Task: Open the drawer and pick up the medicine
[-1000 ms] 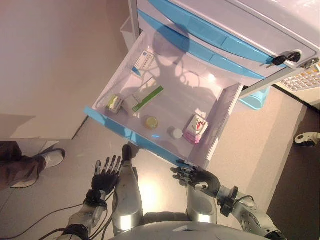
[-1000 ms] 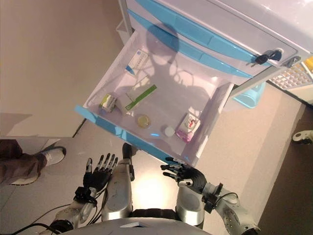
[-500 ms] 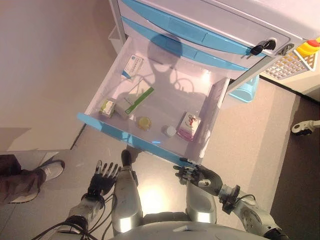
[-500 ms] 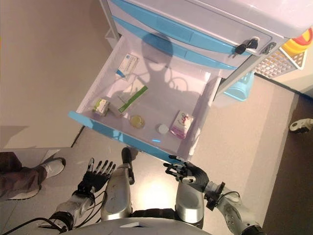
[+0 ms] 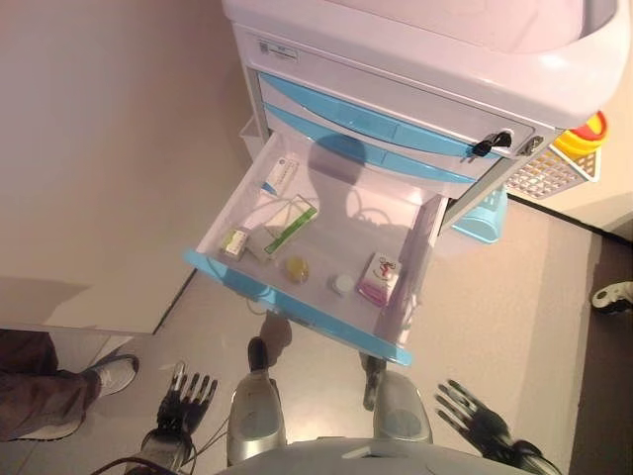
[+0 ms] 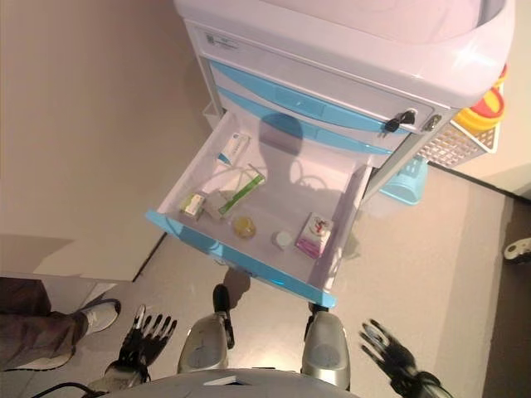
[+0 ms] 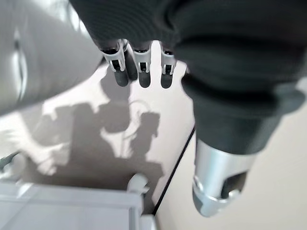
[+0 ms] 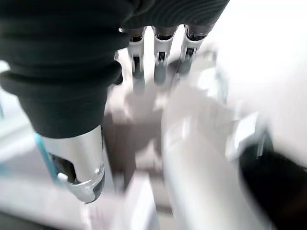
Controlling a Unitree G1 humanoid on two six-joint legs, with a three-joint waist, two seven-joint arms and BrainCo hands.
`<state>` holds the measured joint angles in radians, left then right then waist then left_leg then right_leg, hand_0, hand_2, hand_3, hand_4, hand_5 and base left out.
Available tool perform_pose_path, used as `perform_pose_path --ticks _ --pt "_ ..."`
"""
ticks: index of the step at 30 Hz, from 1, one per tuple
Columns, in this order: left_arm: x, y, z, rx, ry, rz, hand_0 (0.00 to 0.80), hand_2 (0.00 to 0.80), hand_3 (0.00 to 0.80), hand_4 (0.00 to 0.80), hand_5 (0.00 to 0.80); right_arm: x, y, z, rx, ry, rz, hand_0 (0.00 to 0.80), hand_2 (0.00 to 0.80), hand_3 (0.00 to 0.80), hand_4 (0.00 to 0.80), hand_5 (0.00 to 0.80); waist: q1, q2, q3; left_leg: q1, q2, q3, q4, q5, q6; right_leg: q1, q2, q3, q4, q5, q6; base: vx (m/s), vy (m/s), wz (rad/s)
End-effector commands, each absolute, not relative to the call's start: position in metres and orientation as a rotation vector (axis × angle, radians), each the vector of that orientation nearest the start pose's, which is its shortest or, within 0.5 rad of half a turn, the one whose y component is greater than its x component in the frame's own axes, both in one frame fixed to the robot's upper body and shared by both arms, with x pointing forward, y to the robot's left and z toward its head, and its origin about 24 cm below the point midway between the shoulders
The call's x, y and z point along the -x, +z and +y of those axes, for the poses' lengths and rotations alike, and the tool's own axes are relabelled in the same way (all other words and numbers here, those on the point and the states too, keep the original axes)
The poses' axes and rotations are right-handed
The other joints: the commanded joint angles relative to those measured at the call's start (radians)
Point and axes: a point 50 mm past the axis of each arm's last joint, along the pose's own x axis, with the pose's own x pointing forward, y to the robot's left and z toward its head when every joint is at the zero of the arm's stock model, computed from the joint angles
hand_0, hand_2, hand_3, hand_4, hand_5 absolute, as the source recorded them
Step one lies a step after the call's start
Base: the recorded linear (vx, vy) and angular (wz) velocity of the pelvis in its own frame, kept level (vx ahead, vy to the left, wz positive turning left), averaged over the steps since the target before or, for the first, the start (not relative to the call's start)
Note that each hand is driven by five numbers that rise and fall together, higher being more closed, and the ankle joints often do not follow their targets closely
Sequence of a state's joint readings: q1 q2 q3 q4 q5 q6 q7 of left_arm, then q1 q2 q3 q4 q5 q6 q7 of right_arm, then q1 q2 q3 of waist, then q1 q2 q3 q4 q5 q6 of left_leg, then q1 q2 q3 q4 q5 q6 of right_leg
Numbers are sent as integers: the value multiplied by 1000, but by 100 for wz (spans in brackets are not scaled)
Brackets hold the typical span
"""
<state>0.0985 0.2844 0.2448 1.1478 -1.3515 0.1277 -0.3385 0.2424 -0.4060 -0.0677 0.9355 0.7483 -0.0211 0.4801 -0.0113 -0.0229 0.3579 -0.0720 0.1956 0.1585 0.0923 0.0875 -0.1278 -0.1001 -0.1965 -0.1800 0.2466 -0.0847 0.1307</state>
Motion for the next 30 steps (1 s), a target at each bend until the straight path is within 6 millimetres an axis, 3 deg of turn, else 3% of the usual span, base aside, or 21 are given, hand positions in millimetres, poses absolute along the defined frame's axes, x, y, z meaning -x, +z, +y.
perform_pose_path --ticks 1,4,10,15,18,19,23,30 --pt "-72 -136 292 1146 760 580 0 0 0 0 0 -84 -100 -306 -443 -214 620 0 0 0 0 0 4 -56 12 17 -16 12 115 -118 33 65 -5 -33 -117 90 17 49 -24 3" --pt "-54 -138 292 1128 782 612 0 0 0 0 0 -93 -82 -313 -343 -145 515 0 0 0 0 0 6 -62 -4 33 -19 14 108 -126 34 87 -5 -38 -137 94 19 60 -13 8" --pt "-29 -138 295 1141 835 628 0 0 0 0 0 -129 0 -310 -71 226 198 0 0 0 0 0 -19 -72 -46 61 -20 35 92 -133 39 101 -11 -41 -144 89 26 64 20 -1" --pt "-23 -143 284 1142 803 659 0 0 0 0 0 -149 65 -337 124 118 -5 0 0 0 0 0 -27 -66 -70 87 -20 48 77 -146 42 115 -13 -35 -156 86 33 44 33 -2" --pt "-13 -145 278 1142 792 666 0 0 0 0 0 -151 102 -341 238 98 -110 0 0 0 0 0 -34 -64 -85 91 -23 53 67 -148 43 111 -16 -31 -159 87 36 22 48 -4" --pt "-12 -144 277 1146 790 660 0 0 0 0 0 -151 120 -338 321 112 -172 0 0 0 0 0 -37 -61 -89 91 -23 56 65 -148 43 108 -17 -30 -157 86 37 -1 48 -2" --pt "-10 -144 277 1145 797 667 0 0 0 0 0 -155 159 -323 454 186 -292 0 0 0 0 0 -35 -56 -99 91 -24 57 63 -149 44 107 -20 -32 -158 87 41 2 22 -1" --pt "-21 -143 277 1084 770 664 0 0 0 0 0 -178 186 -278 617 394 -332 0 0 0 0 0 -2 -44 -93 77 -27 32 67 -143 43 100 -30 -44 -141 83 42 -16 21 3"
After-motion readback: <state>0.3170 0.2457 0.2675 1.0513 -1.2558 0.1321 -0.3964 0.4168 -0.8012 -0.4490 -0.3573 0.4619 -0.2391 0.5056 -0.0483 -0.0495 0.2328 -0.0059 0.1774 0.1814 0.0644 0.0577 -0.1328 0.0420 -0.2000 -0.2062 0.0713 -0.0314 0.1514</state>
